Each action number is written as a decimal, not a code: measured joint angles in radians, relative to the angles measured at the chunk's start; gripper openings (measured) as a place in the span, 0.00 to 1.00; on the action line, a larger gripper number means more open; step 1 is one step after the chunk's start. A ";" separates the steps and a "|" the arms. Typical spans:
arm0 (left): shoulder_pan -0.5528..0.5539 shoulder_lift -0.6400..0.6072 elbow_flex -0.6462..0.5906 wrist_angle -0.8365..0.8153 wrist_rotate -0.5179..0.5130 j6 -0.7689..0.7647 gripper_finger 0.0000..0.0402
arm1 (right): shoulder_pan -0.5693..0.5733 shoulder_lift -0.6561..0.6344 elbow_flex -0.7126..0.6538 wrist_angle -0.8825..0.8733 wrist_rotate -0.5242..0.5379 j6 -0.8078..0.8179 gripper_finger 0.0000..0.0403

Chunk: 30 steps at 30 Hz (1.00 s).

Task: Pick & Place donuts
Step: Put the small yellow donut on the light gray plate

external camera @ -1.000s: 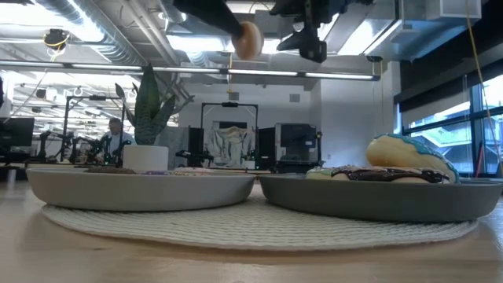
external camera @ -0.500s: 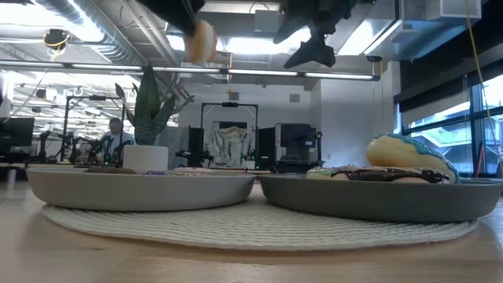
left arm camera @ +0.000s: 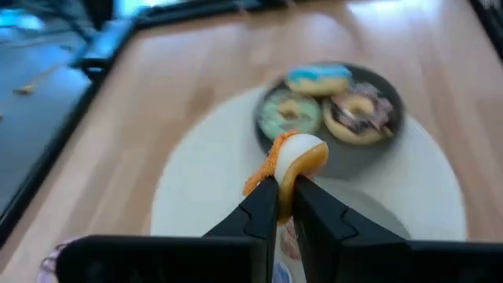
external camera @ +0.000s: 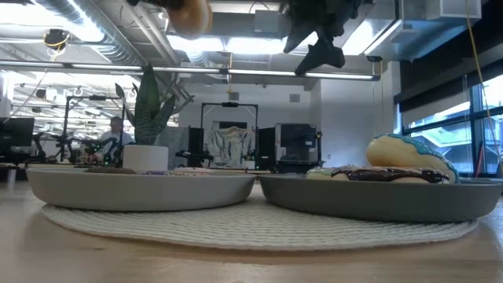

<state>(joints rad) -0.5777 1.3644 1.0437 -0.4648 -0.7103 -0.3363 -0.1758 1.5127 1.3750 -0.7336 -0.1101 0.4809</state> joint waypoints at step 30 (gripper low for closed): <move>-0.120 0.323 -0.225 0.372 -0.050 -0.123 0.16 | 0.010 0.000 0.000 -0.064 0.039 -0.045 0.67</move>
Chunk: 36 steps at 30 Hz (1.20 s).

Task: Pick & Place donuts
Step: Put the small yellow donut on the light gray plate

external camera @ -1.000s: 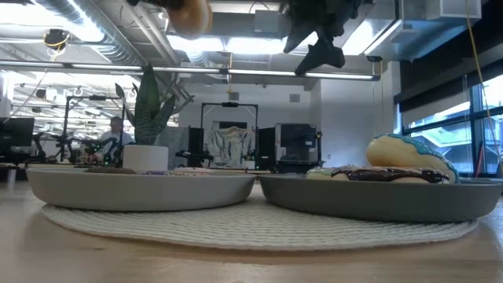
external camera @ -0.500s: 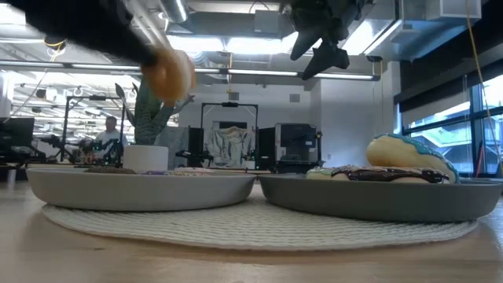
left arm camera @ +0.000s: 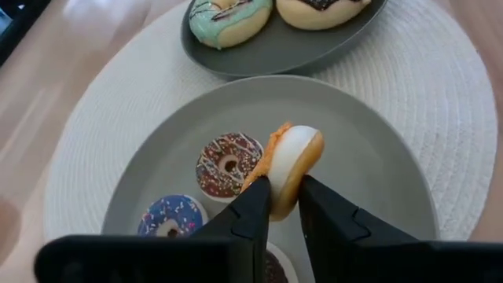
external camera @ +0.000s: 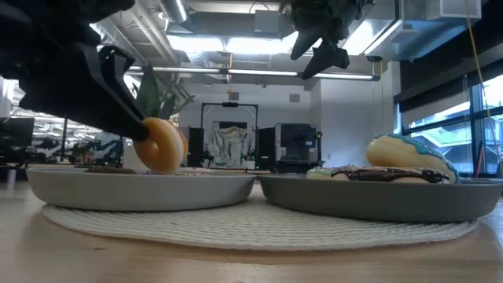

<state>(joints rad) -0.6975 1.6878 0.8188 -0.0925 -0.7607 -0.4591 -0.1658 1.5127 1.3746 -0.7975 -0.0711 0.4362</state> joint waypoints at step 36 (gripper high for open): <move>0.047 -0.002 0.001 -0.110 0.310 -0.103 0.38 | 0.000 0.000 0.000 0.000 0.002 -0.040 0.67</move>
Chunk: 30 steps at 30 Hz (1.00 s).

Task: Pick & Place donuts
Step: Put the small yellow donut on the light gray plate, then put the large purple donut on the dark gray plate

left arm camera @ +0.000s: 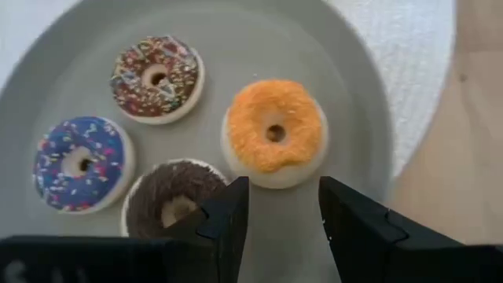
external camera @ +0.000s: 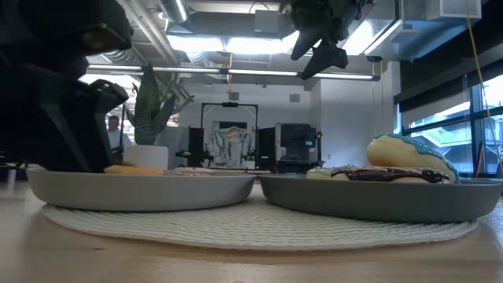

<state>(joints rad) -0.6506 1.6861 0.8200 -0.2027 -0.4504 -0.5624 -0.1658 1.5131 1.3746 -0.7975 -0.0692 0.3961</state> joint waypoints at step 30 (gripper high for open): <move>0.253 -0.433 0.001 -0.118 -0.107 -0.377 0.36 | -0.001 0.000 0.000 -0.024 0.051 -0.011 0.67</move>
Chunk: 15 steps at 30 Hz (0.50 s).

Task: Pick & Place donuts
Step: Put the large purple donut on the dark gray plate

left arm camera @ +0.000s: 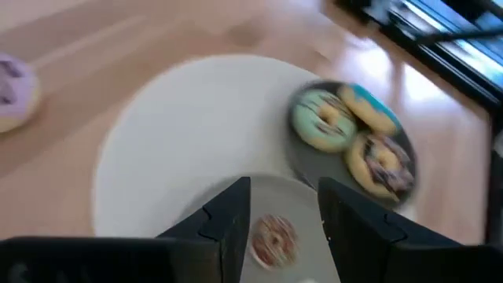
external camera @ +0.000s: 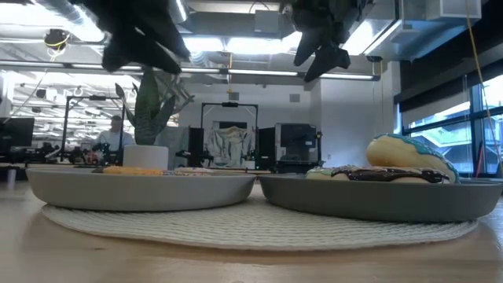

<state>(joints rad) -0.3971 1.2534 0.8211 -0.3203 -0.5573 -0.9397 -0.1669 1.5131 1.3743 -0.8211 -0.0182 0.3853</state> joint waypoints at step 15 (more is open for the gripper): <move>0.353 0.008 0.000 -0.021 -0.192 0.004 0.36 | 0.000 0.000 0.000 0.000 0.105 0.056 0.67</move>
<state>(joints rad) -0.0442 1.2617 0.8207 -0.3408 -0.7488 -0.9361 -0.1673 1.5135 1.3743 -0.8215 0.0864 0.4416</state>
